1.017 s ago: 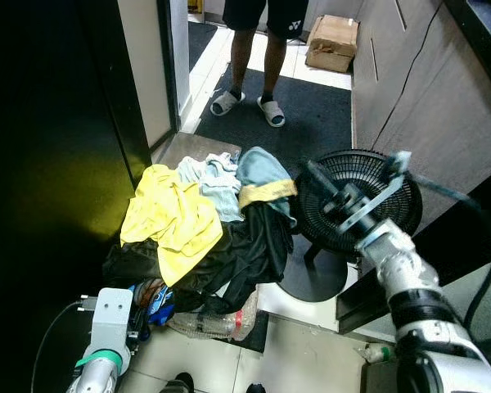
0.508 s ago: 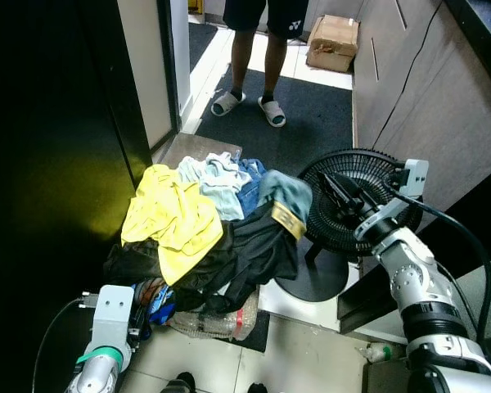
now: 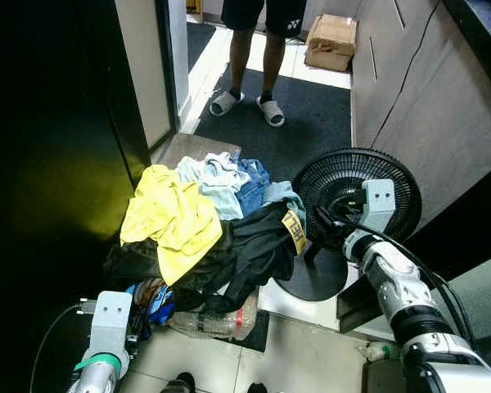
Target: Clothes washing
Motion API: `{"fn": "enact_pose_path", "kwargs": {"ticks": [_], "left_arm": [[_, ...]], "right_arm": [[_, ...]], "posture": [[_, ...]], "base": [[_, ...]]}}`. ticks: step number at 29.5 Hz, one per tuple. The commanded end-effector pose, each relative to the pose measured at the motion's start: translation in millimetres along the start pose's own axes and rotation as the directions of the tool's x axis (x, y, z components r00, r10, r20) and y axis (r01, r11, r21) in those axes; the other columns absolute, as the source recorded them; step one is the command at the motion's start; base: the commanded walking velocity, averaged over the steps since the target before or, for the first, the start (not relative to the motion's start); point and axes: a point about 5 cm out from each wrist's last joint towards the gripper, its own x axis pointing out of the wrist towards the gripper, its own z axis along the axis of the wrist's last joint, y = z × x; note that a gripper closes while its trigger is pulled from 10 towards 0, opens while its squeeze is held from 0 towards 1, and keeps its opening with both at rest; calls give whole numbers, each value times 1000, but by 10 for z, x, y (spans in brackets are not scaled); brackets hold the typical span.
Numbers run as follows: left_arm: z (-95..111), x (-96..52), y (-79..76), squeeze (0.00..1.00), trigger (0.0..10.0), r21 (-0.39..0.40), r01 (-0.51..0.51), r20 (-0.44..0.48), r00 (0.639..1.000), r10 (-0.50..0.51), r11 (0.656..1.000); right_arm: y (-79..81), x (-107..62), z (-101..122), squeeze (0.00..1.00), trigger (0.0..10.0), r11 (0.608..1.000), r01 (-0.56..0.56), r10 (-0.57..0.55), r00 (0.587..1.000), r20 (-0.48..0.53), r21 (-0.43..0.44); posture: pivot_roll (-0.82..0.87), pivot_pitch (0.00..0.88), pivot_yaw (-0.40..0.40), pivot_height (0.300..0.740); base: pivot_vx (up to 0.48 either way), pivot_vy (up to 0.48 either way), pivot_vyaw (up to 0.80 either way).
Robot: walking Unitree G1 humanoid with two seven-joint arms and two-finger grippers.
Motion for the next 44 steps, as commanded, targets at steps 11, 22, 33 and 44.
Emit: {"fn": "enact_pose_path", "kwargs": {"ticks": [11,22,33,44], "left_arm": [[-12,-60,0,0,10000,5,5,-17,1000,-5,1000],[147,-63,111,0,10000,-19,-40,27,999,41,999],[272,-21,141,0,10000,-11,-33,44,998,34,999],[200,-129,166,0,10000,-10,-48,17,999,49,999]], "right_arm": [[254,264,-40,0,10000,1000,12,-12,998,-59,-1],[101,352,239,0,10000,984,148,-153,987,-41,-101],[-6,291,203,0,10000,974,173,-184,981,-59,-147],[181,370,155,0,10000,985,103,-114,991,-72,-136]], "posture": [[198,278,-41,740],[214,315,-58,740],[194,370,-44,740],[228,383,-66,740]], "base": [[0,0,0],[0,0,0],[0,0,0],[0,0,0]]}}
